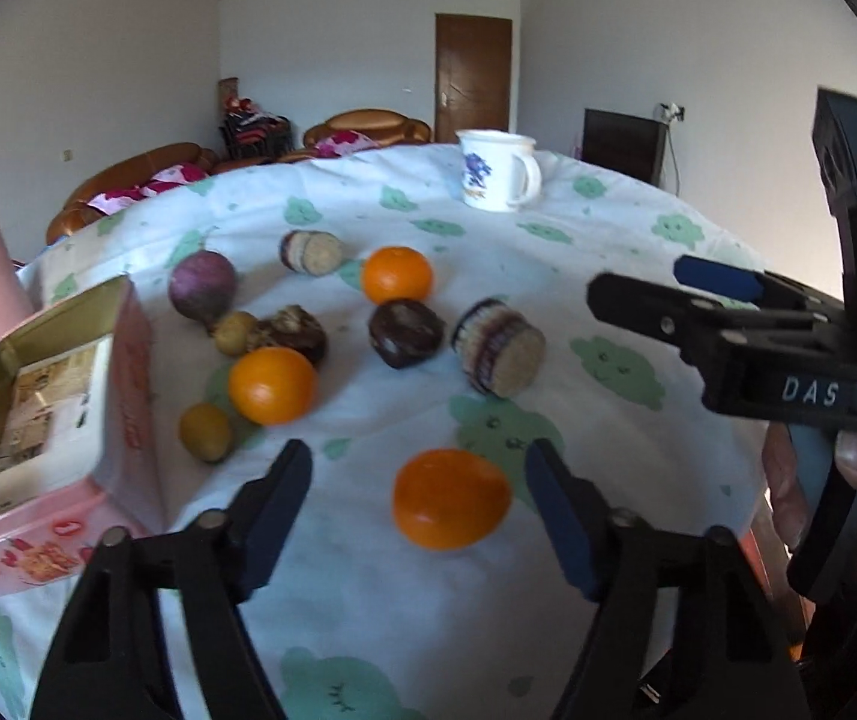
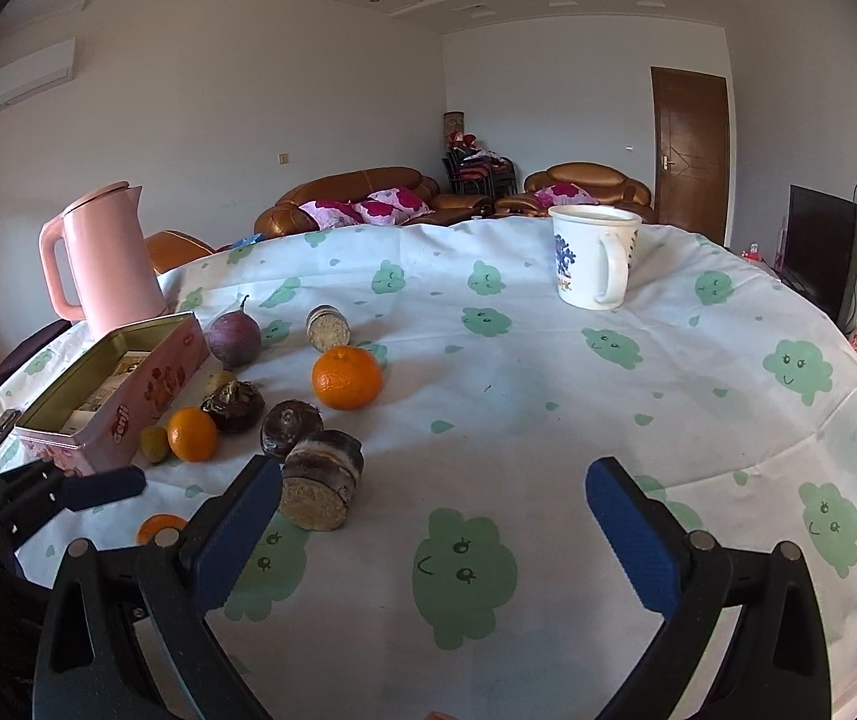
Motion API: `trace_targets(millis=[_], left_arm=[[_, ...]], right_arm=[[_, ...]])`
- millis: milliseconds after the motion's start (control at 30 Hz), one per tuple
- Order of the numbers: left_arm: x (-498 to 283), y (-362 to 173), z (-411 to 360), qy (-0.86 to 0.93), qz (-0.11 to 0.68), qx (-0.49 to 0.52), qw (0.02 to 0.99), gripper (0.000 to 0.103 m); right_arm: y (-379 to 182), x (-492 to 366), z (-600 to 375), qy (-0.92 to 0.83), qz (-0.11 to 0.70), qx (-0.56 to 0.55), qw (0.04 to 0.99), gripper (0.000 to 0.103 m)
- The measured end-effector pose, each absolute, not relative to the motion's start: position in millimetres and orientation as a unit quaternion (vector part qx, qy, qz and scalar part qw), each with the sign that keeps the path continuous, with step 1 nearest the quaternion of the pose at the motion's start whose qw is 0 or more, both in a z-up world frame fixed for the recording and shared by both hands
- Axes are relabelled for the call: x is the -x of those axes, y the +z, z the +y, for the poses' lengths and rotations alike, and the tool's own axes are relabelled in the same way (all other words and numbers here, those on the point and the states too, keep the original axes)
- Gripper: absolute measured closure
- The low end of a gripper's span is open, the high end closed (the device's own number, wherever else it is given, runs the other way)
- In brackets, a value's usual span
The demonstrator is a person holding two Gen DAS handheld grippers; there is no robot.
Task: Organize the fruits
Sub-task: 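Close the left gripper around the orange in front of the tin, then grasp the dark brown cylindrical cake with the right gripper while the left holds the orange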
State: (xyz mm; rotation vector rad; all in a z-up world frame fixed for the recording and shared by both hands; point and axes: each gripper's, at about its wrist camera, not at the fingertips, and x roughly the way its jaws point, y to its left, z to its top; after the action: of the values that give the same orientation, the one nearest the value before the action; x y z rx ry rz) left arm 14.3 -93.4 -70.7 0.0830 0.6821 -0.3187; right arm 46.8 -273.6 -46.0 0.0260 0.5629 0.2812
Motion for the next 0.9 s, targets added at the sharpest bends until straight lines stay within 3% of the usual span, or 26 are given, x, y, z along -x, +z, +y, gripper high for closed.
trace_targets(millis=[100,300,433,567,667,867,900], left_arm=[[-19,-78,-96,-0.182,0.357,-0.028,0.916,0.060],[-20,-81,-90,-0.193,0.359,-0.006,0.913,0.061],[-22,-74,-72,-0.183,0.348,0.017,0.919,0.061],[-24,-66,-55,-0.163,0.333,0.019,0.929,0.061],[-25,-60,-46,-0.154,0.321,0.020,0.934,0.061],[-30,-54,-37,-0.137,0.303,0.008,0.943,0.061],[-32,-54,-36,-0.136,0.302,0.009,0.944,0.061]], right_arm=[[-48,-49,-272,0.143,0.281,-0.015,0.949,0.001],[-46,-52,-258,0.155,0.282,-0.005,0.947,0.003],[-46,-61,-241,0.178,0.297,0.006,0.938,0.023],[-50,-69,-226,0.181,0.312,0.024,0.932,0.024],[-56,-76,-220,0.181,0.330,0.025,0.926,0.032],[-65,-85,-213,0.183,0.360,0.033,0.914,0.037],[-68,-87,-212,0.182,0.370,0.034,0.910,0.042]])
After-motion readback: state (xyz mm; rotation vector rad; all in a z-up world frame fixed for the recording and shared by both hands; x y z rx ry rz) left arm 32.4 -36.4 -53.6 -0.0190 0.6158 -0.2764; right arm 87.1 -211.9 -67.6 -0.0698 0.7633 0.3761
